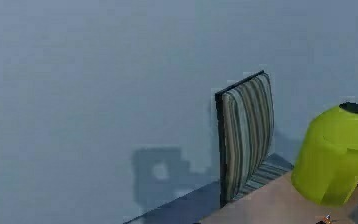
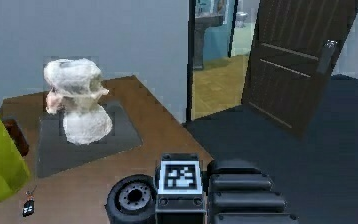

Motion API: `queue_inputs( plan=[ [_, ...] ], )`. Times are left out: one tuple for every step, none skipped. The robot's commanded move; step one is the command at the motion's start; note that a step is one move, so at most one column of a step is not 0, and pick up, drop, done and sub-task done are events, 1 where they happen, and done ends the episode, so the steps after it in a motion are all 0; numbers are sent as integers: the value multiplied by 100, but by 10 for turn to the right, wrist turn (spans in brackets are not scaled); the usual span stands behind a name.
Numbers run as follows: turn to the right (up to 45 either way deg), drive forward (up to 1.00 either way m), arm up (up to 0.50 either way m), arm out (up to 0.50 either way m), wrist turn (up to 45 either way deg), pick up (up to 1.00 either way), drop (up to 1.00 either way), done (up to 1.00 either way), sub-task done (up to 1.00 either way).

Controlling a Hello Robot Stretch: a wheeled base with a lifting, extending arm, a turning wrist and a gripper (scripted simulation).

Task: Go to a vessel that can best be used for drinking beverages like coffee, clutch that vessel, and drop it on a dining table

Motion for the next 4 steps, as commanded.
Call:
queue_inputs(
  plan=[
    [-450, 0, 0, 0, 0, 0, 0, 0, 0],
    [-60, 0, 0, 0, 0, 0, 0, 0, 0],
    [450, 0, 0, 0, 0, 0, 0, 0, 0],
    [0, 0, 0, 48, 0, 0, 0, 0, 0]
  ],
)
